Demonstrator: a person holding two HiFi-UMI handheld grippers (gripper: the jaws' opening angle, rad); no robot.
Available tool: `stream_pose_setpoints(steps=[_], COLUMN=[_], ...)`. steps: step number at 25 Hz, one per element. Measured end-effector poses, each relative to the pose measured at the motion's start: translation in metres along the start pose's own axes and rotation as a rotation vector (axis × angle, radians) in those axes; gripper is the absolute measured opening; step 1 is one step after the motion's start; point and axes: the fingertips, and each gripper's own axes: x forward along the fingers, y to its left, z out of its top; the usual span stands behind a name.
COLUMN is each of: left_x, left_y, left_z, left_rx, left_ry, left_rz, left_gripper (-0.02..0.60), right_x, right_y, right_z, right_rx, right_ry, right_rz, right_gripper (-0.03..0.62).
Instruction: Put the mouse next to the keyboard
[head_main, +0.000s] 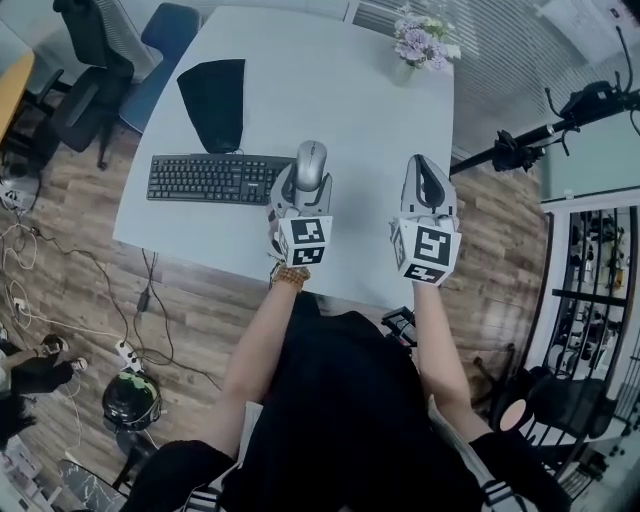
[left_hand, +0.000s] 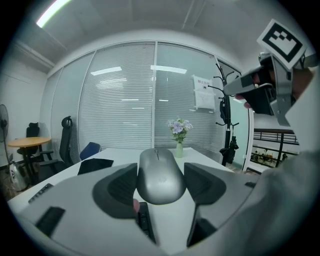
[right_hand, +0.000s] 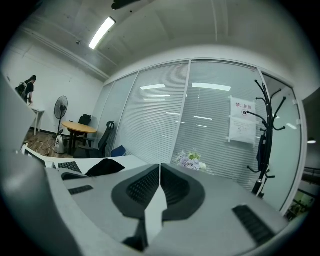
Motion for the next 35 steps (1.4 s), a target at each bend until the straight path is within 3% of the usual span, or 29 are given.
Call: stream_pose_setpoints(steps=[14,21,35], left_x=[0.027,0.036,0.053], left_y=[-0.008,-0.017,-0.027], left_z=[-0.07,-0.114,-0.151], left_rx=[-0.028,-0.035,-0.039], left_ry=[0.113,0.225,0.365], left_rz=[-0.022,-0.035,-0.059], left_gripper=[0.299,0.298,0.299], right_x=[0.015,0.013,0.019], right_y=[0.005,0.001,0.001], right_z=[-0.027,-0.04,-0.053], right_rx=[-0.025,-0.025,-0.02], right_ry=[0.038,0.057,0.081], right_rz=[0.005,-0.007,-0.015], right_gripper=[0.002,0.002,0.002])
